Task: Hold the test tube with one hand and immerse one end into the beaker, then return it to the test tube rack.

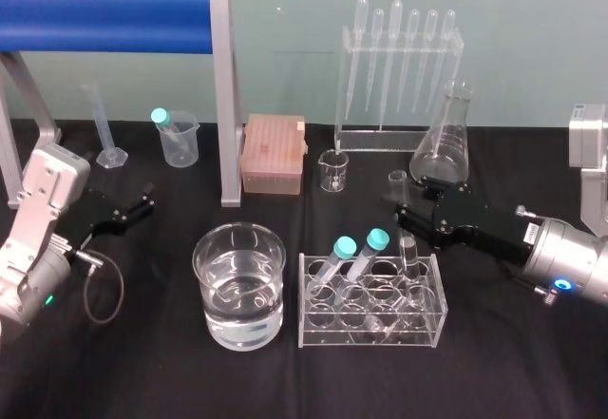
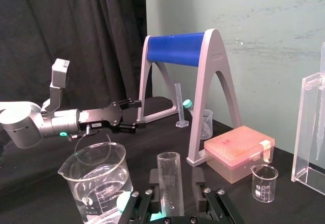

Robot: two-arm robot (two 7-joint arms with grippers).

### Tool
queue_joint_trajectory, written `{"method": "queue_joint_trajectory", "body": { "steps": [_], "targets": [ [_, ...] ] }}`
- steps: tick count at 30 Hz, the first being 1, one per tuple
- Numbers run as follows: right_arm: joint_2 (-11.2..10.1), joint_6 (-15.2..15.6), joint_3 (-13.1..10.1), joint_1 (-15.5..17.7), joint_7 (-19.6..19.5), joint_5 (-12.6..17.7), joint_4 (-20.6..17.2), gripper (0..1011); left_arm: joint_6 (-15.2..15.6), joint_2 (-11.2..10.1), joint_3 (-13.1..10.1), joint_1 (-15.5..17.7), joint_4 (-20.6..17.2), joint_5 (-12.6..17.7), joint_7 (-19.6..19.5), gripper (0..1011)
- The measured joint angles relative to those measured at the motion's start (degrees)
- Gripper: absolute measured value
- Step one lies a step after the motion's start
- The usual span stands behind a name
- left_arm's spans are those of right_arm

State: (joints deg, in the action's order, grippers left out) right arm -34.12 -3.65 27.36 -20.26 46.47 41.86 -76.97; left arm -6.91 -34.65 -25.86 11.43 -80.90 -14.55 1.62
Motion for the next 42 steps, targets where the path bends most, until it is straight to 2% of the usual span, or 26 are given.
{"method": "queue_joint_trajectory", "body": {
  "steps": [8, 10, 16, 20, 24, 27, 28, 30, 33, 34, 35, 36, 37, 38, 39, 41, 42],
  "targets": [
    [0.00, -0.06, -0.04, 0.03, 0.03, 0.05, 0.00, 672, 0.00, 0.00, 0.00, 0.00, 0.00, 0.00, 0.00, 1000],
    [0.00, -0.08, -0.04, 0.03, 0.04, 0.07, 0.00, 705, 0.00, 0.00, 0.00, 0.00, 0.00, 0.00, 0.00, 1000],
    [0.00, -0.09, -0.04, 0.03, 0.06, 0.09, 0.00, 913, 0.00, 0.00, 0.00, 0.00, 0.00, 0.00, 0.00, 1000],
    [0.00, -0.09, -0.04, 0.03, 0.06, 0.09, 0.00, 990, 0.00, 0.00, 0.00, 0.00, 0.00, 0.00, 0.00, 1000],
    [0.00, -0.31, -0.09, 0.03, 0.09, 0.09, -0.11, 1003, 0.00, 0.00, 0.00, 0.00, 0.00, 0.00, 0.00, 1000],
    [0.01, -1.55, -0.53, -0.08, 0.31, 0.10, -0.98, 1003, 0.00, 0.00, 0.00, 0.00, 0.00, 0.00, 0.00, 1000],
    [0.01, -3.94, -1.68, -0.33, 0.64, 0.30, -2.66, 1003, 0.00, 0.00, 0.00, 0.00, 0.00, 0.00, 0.00, 1000],
    [0.02, -5.75, -2.54, -0.42, 0.89, 0.49, -3.72, 1003, 0.00, 0.00, 0.00, 0.00, 0.00, 0.00, 0.00, 1000],
    [0.84, -11.75, -5.87, -0.08, 1.38, 2.06, -5.89, 1003, 0.00, 0.00, 0.00, 0.00, 0.00, 0.00, 0.00, 1000],
    [0.84, -11.75, -5.87, -0.08, 1.38, 2.06, -5.89, 1003, 0.00, 0.00, 0.00, 0.00, 0.00, 0.00, 0.00, 1000],
    [1.23, -13.57, -7.27, 0.51, 0.59, 2.19, -6.63, 1003, 0.00, 0.00, 0.00, 0.00, 0.00, 0.00, 0.00, 1000],
    [1.30, -14.14, -7.98, 0.93, -0.44, 1.88, -7.13, 1003, 0.00, 0.00, 0.00, 0.00, 0.00, 0.00, 0.00, 1000],
    [1.25, -14.70, -9.31, 2.20, -3.89, 0.36, -8.29, 1003, 0.00, 0.00, 0.00, 0.00, 0.00, 0.00, 0.00, 1000],
    [1.25, -14.70, -9.31, 2.20, -3.89, 0.36, -8.29, 1003, 0.00, 0.00, 0.00, 0.00, 0.00, 0.00, 0.00, 1000],
    [1.07, -14.49, -10.44, 3.73, -8.20, -1.82, -9.52, 1003, 0.00, 0.00, 0.00, 0.00, 0.00, 0.00, 0.00, 1000],
    [0.90, -13.61, -11.59, 5.45, -12.49, -3.72, -10.68, 1003, 0.00, 0.00, 0.00, 0.00, 0.00, 0.00, 0.00, 1000],
    [0.73, -12.05, -12.42, 7.34, -17.17, -6.07, -11.81, 1003, 0.00, 0.00, 0.00, 0.00, 0.00, 0.00, 0.00, 1000]
  ]
}}
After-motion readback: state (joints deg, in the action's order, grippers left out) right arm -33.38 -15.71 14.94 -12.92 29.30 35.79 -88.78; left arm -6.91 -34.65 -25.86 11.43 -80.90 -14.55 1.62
